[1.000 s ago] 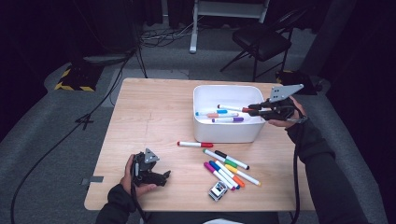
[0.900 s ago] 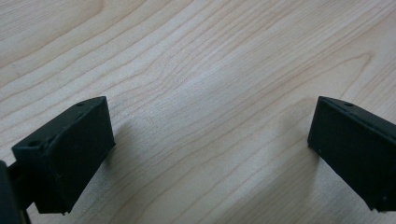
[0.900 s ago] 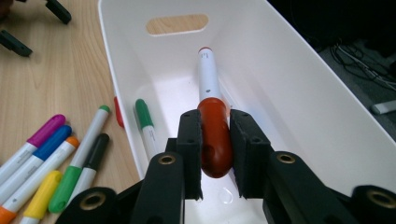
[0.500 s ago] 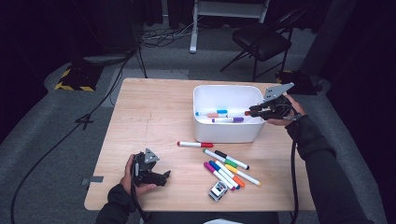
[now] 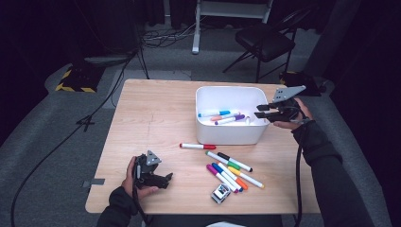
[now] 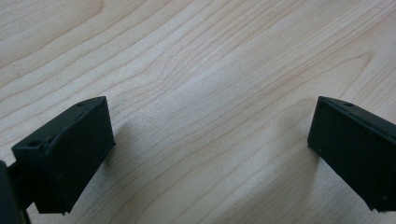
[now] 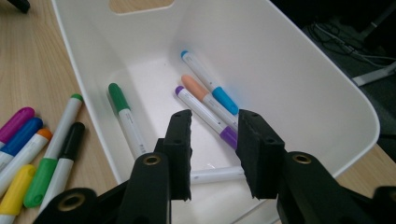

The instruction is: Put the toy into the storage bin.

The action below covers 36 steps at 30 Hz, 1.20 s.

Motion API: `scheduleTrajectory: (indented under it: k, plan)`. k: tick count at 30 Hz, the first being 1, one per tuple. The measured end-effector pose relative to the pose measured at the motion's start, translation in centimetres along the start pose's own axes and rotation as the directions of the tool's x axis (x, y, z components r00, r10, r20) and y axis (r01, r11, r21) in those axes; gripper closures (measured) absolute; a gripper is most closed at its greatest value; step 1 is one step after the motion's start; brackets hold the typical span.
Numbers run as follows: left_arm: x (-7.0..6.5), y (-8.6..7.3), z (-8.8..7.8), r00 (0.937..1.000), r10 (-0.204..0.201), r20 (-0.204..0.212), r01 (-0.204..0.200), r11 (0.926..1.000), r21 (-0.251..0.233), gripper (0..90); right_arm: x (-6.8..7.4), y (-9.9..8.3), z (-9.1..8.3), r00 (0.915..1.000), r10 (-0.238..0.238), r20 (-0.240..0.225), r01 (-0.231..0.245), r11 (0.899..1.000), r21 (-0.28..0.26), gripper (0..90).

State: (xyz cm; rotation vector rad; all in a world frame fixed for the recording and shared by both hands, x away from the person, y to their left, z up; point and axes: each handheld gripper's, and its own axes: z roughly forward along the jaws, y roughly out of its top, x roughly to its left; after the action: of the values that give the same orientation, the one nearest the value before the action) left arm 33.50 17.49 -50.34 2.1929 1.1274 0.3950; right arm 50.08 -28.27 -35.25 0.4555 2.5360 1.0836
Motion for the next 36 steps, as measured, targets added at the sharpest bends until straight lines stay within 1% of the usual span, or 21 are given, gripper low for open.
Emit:
scheduleTrajectory:
  k: [2,3,4,6,9,11,12,14,15,16,18,19,20,23,24,26,29,31,33,35,36]
  plan:
    - [0.0,0.0,0.0,1.0000,0.003,-0.003,-0.003,1.0000,-0.001,0.5,0.3,0.0,-0.6,1.0000,0.006,0.004,-0.005,0.999,-0.036,62.6]
    - [0.0,0.0,0.0,1.0000,0.006,-0.008,-0.006,1.0000,-0.001,0.5,0.7,-0.1,-1.0,0.9999,0.013,0.005,-0.013,0.998,-0.066,61.8]
    - [0.0,0.0,0.0,1.0000,0.005,-0.006,-0.005,1.0000,-0.001,0.5,0.9,-0.1,-1.3,0.9999,0.015,0.000,-0.015,0.997,-0.082,61.6]
    - [0.0,0.0,0.0,1.0000,0.006,-0.008,-0.006,1.0000,-0.001,0.5,1.6,-0.3,-2.0,1.0000,0.004,0.000,-0.004,0.993,-0.118,61.6]
    - [0.0,0.0,0.0,1.0000,0.005,-0.008,-0.005,1.0000,-0.001,0.5,2.9,-0.8,-3.0,0.9998,-0.006,-0.017,0.003,0.984,-0.179,62.4]
    - [0.0,0.0,0.0,1.0000,0.005,-0.007,-0.005,1.0000,-0.001,0.5,4.0,-1.5,-3.7,0.9996,-0.021,-0.017,0.016,0.973,-0.229,63.4]
    - [0.0,0.0,0.0,1.0000,0.005,-0.008,-0.005,1.0000,-0.001,0.5,4.6,-1.8,-3.9,0.9992,-0.025,-0.031,0.017,0.969,-0.246,63.4]
    - [0.0,0.0,0.0,1.0000,0.005,-0.007,-0.005,1.0000,-0.001,0.5,6.1,-2.7,-4.0,0.9977,-0.052,-0.043,0.040,0.965,-0.258,63.4]
    - [0.0,0.0,0.0,1.0000,0.004,-0.005,-0.004,1.0000,-0.002,0.5,6.6,-3.0,-3.9,0.9973,-0.050,-0.053,0.034,0.964,-0.263,63.4]
    - [0.0,0.0,0.0,1.0000,0.004,-0.005,-0.004,1.0000,-0.001,0.5,7.0,-3.2,-3.8,0.9966,-0.057,-0.059,0.040,0.963,-0.266,63.3]
    - [0.0,0.0,0.0,1.0000,0.004,-0.005,-0.004,1.0000,-0.001,0.6,8.2,-3.9,-3.4,0.9950,-0.066,-0.075,0.044,0.963,-0.267,63.4]
    - [0.0,0.0,0.0,1.0000,0.005,-0.008,-0.005,1.0000,-0.001,0.5,8.8,-4.3,-3.0,0.9936,-0.067,-0.091,0.040,0.964,-0.262,63.3]
    - [0.0,0.0,0.0,1.0000,0.005,-0.007,-0.005,1.0000,-0.001,0.5,9.1,-4.5,-2.7,0.9928,-0.073,-0.096,0.046,0.965,-0.259,63.3]
    - [0.0,0.0,0.0,1.0000,0.005,-0.008,-0.005,1.0000,-0.001,0.5,10.1,-5.1,-1.0,0.9901,-0.070,-0.122,0.041,0.974,-0.224,63.2]
    - [0.0,0.0,0.0,1.0000,0.006,-0.008,-0.006,1.0000,-0.001,0.6,10.5,-5.2,-0.1,0.9888,-0.066,-0.134,0.037,0.977,-0.211,63.2]
    - [0.0,0.0,0.0,1.0000,0.004,-0.005,-0.004,1.0000,-0.001,0.5,10.8,-5.3,1.2,0.9852,-0.067,-0.157,0.037,0.981,-0.188,63.3]
    - [0.0,0.0,0.0,1.0000,0.003,-0.004,-0.003,1.0000,-0.001,0.5,11.1,-5.2,3.6,0.9819,-0.065,-0.178,0.039,0.988,-0.147,63.9]
    - [0.0,0.0,0.0,1.0000,0.006,-0.008,-0.006,1.0000,-0.001,0.5,11.3,-5.1,5.1,0.9805,-0.051,-0.190,0.028,0.992,-0.121,64.4]
    - [0.0,0.0,0.0,1.0000,0.005,-0.006,-0.005,1.0000,-0.001,0.5,11.3,-5.1,6.4,0.9790,-0.052,-0.197,0.034,0.995,-0.094,65.0]
    - [0.0,0.0,0.0,1.0000,0.005,-0.005,-0.005,1.0000,-0.001,0.5,11.4,-5.1,7.7,0.9763,-0.039,-0.213,0.025,0.997,-0.066,65.8]
    - [0.0,0.0,0.0,0.9999,0.006,-0.008,-0.006,1.0000,-0.001,0.5,11.4,-5.1,8.1,0.9758,-0.041,-0.215,0.028,0.998,-0.065,66.1]
